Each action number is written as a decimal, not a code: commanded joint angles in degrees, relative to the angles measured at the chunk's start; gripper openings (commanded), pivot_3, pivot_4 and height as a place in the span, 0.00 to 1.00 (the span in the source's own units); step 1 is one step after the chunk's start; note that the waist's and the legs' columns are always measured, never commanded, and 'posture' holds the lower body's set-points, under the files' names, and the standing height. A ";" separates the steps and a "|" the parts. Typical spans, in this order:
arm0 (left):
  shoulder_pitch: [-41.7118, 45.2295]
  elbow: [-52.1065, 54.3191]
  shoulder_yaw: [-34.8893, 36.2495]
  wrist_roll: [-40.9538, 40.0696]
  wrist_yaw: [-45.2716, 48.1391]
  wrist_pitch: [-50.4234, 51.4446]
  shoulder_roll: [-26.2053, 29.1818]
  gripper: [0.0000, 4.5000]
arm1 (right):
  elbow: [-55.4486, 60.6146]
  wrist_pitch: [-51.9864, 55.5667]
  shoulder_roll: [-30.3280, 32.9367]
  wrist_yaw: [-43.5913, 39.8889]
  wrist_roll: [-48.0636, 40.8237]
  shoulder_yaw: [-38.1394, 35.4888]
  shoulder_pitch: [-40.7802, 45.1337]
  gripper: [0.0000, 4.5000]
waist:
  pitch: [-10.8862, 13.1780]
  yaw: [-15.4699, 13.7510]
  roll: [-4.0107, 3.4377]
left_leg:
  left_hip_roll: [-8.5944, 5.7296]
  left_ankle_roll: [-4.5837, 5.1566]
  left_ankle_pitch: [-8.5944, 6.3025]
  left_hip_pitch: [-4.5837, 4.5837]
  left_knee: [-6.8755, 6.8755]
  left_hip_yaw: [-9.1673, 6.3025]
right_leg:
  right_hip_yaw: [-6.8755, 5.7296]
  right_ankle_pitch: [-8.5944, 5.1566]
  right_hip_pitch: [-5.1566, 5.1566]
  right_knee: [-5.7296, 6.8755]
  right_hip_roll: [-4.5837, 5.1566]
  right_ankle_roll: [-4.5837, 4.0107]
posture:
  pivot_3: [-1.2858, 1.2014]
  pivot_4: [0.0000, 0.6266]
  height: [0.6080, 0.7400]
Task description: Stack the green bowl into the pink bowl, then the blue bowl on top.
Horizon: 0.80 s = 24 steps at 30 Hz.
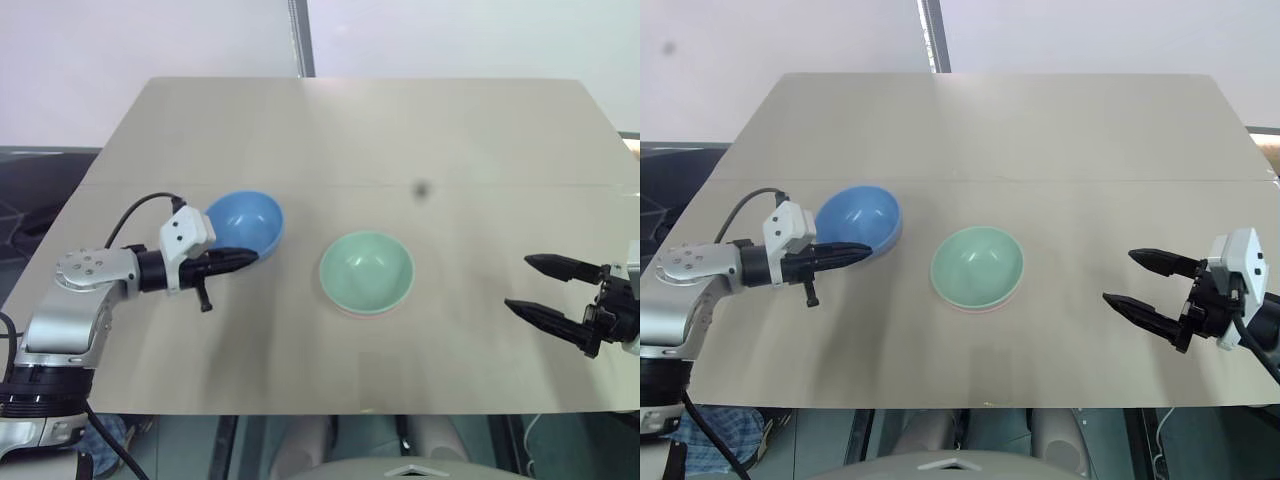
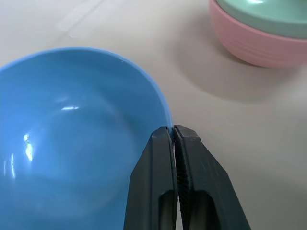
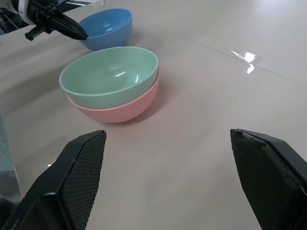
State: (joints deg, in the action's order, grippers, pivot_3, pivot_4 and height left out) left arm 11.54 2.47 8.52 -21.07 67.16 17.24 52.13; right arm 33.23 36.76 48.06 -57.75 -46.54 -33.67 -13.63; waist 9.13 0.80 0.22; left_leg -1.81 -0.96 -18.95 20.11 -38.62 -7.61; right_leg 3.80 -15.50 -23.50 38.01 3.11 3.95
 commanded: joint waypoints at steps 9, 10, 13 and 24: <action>4.25 2.23 2.13 -2.67 1.10 -4.17 -0.05 0.02 | -0.04 -2.05 0.61 -0.16 -0.21 -0.47 0.59 1.00 | 0.00 -0.12 0.01 | 0.00 0.00 0.00 0.02 -0.03 0.00 | -0.04 0.00 0.00 0.01 0.00 0.00 | 0.52 0.24 1.00; 5.19 2.42 2.14 -3.04 1.36 -4.42 -0.01 0.02 | -0.16 -2.14 0.60 -0.18 -0.11 -0.39 0.64 1.00 | 0.00 -0.09 0.01 | 0.00 0.00 0.00 0.03 -0.03 0.00 | -0.05 0.00 0.00 0.01 0.00 0.00 | 0.52 0.24 1.00; 7.73 2.48 1.75 -3.34 1.77 -4.50 0.38 0.02 | -0.33 -2.36 0.54 -0.18 0.15 -0.21 0.67 1.00 | 0.00 -0.02 0.01 | -0.01 0.00 0.00 0.05 -0.04 0.01 | -0.05 0.00 0.00 0.00 0.00 0.00 | 0.52 0.24 1.00; 6.35 4.60 0.57 -3.98 4.44 -2.60 1.38 0.02 | 0.10 -3.10 -0.29 0.19 0.69 -0.27 -0.54 1.00 | 0.00 0.19 0.01 | -0.02 0.00 0.00 0.04 -0.05 0.04 | -0.04 0.00 -0.01 0.01 -0.02 0.00 | 0.52 0.24 1.00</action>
State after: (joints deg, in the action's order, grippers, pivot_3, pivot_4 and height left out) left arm 18.52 5.64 8.47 -24.49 71.02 14.66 52.41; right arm 32.46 34.78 47.95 -57.68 -45.54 -32.93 -13.93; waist 9.13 0.99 0.22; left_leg -1.82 -0.96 -18.94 20.15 -38.66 -7.57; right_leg 3.76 -15.50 -23.51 38.02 3.08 3.95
